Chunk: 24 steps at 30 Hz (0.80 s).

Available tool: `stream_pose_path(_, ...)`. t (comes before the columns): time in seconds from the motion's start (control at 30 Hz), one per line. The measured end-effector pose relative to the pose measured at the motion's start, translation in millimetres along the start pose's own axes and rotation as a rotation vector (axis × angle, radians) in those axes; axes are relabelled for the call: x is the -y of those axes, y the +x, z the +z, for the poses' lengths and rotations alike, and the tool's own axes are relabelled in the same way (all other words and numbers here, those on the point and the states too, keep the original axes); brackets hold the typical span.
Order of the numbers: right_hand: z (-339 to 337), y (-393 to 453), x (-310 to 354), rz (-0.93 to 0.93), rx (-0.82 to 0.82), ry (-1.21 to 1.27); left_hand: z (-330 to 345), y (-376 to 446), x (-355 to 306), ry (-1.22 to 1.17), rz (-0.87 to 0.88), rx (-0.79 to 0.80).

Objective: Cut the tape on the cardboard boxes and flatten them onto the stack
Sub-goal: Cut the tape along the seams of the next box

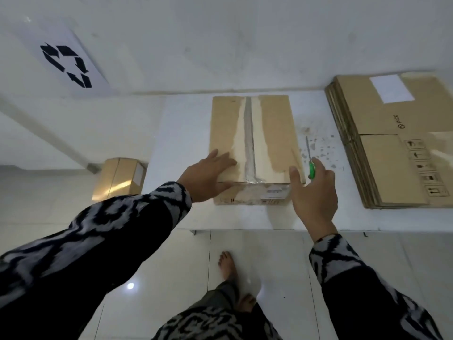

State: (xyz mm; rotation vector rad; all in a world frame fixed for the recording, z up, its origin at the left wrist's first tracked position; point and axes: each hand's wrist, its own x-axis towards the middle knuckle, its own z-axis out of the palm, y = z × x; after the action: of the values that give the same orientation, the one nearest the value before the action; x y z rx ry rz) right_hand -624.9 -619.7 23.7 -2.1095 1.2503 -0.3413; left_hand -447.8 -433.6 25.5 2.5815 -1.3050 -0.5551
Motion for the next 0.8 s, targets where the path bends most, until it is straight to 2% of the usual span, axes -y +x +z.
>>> stream_pose_path(0.07,-4,-23,8,-0.046,0.049,0.025,-1,1,0,0.036,0.036,0.013)
stream_pose_path(0.13,1,-50,9,-0.070,0.227,-0.019,-2,0,2,0.065,0.086,0.019)
stream_pose_path(0.2,8,-70,6,-0.112,0.326,-0.095,2,-1,3,0.100,0.123,0.017)
stream_pose_path(0.4,23,-85,5,-0.178,0.282,-0.193,14,-5,-9,0.050,0.102,-0.061)
stream_pose_path(0.8,32,-75,10,-0.175,0.227,-0.169,24,-4,-7,-0.013,0.108,-0.156)
